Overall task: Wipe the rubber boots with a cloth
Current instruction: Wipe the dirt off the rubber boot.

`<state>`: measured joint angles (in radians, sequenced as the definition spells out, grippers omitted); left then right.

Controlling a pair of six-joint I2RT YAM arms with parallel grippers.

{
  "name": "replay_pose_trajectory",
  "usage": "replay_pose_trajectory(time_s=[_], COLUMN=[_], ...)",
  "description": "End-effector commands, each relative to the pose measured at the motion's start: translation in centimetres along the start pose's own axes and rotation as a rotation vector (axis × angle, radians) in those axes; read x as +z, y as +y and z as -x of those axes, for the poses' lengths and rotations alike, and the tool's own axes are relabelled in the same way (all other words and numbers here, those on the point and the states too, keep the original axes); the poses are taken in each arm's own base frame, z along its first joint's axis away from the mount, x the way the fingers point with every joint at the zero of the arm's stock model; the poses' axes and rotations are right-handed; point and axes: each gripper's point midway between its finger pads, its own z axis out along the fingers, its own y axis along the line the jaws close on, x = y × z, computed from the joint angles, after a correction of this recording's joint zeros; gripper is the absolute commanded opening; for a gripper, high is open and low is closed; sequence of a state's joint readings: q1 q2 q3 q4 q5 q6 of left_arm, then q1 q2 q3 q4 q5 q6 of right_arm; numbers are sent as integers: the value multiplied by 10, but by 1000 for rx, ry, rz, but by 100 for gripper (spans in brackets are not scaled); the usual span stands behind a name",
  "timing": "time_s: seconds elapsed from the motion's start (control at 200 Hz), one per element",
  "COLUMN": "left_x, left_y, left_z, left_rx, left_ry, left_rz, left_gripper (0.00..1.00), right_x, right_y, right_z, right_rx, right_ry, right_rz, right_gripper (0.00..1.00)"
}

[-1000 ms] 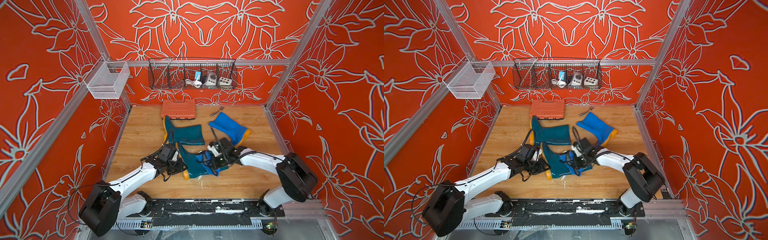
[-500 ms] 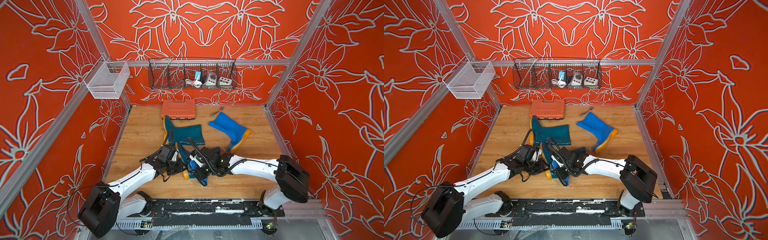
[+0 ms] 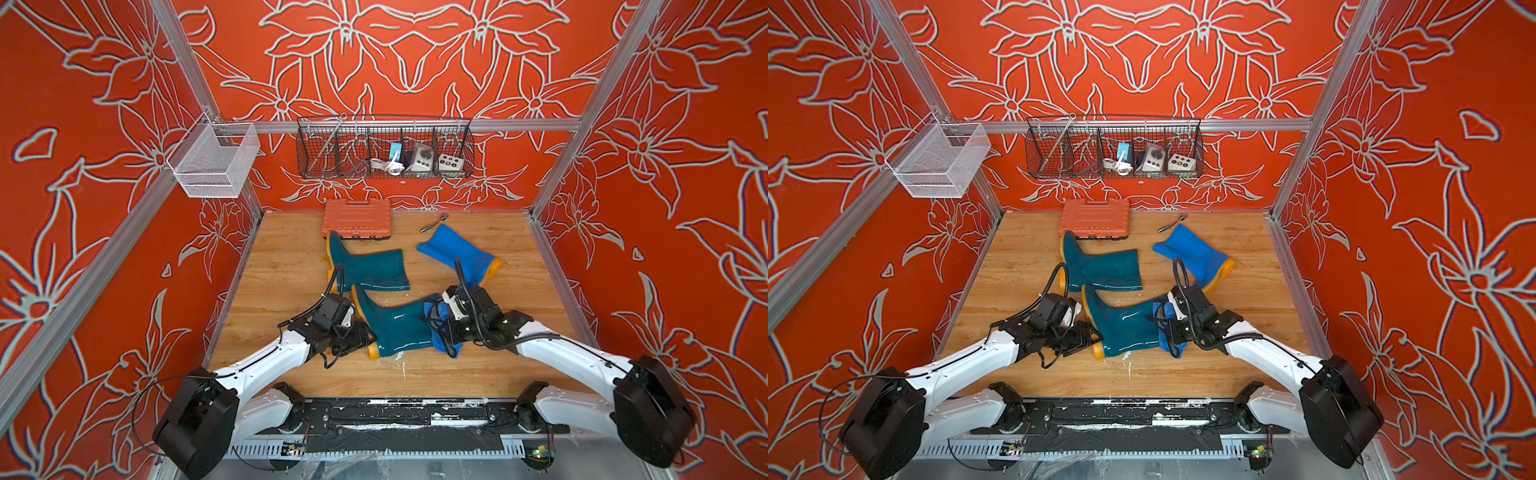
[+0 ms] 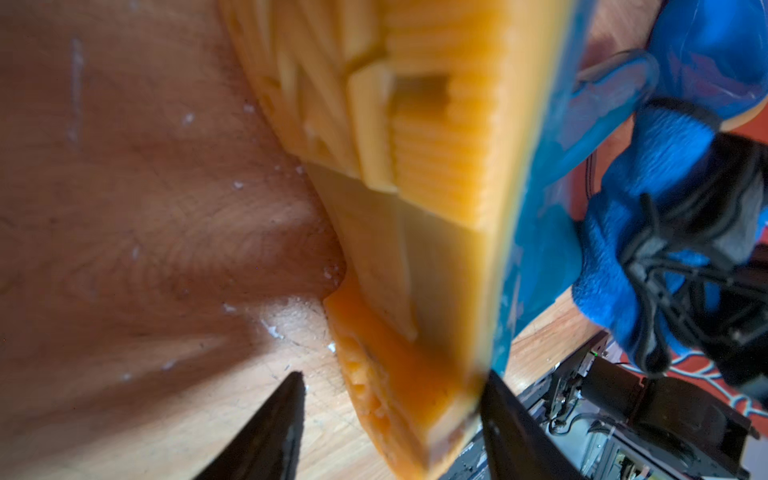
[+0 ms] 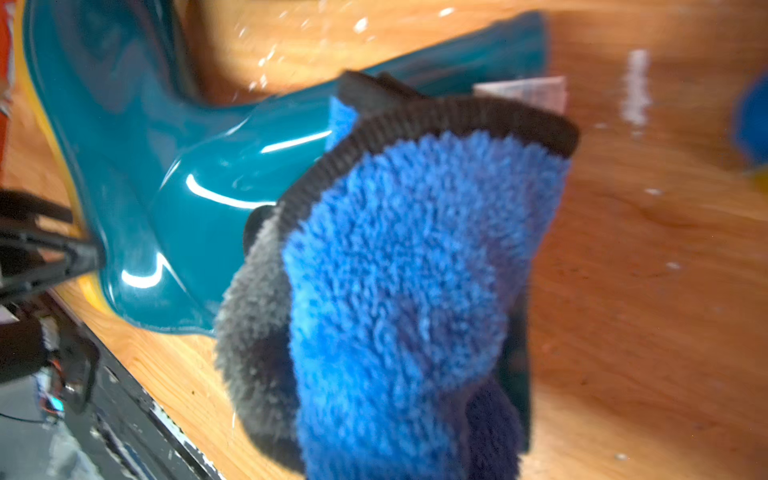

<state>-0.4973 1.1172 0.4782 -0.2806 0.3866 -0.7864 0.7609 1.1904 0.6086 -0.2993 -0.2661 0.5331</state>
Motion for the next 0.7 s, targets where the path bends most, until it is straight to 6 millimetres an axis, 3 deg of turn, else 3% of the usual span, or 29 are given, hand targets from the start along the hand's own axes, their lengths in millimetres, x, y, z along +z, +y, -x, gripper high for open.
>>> replay_pose_trajectory(time_s=[0.0,0.11,0.165,0.215,0.31,0.495,0.57,0.696], left_x=[5,9,8,5,-6,-20,-20,-14], left_y=[10,10,10,10,8,-5,-9,-11], left_z=[-23,-30,-30,-29,-26,-23,-23,-23], left_rx=[-28,-46,-53,-49,-40,-31,-32,-47], left_ry=[54,60,59,53,37,39,52,67], left_rz=[43,42,46,57,86,66,54,38], left_gripper=[63,58,54,51,40,17,14,11], right_x=[5,25,36,44,43,-2,-23,-29], right_y=[50,100,111,110,78,-32,-40,-12], right_z=[6,-7,-16,-22,-25,-11,-6,2], right_rx=[-161,-294,-335,-337,-306,15,-9,-42], right_ry=[-12,27,66,95,94,-21,-94,-155], right_rz=[27,100,107,96,0,-132,-159,-84], right_gripper=[0,0,0,0,0,0,0,0])
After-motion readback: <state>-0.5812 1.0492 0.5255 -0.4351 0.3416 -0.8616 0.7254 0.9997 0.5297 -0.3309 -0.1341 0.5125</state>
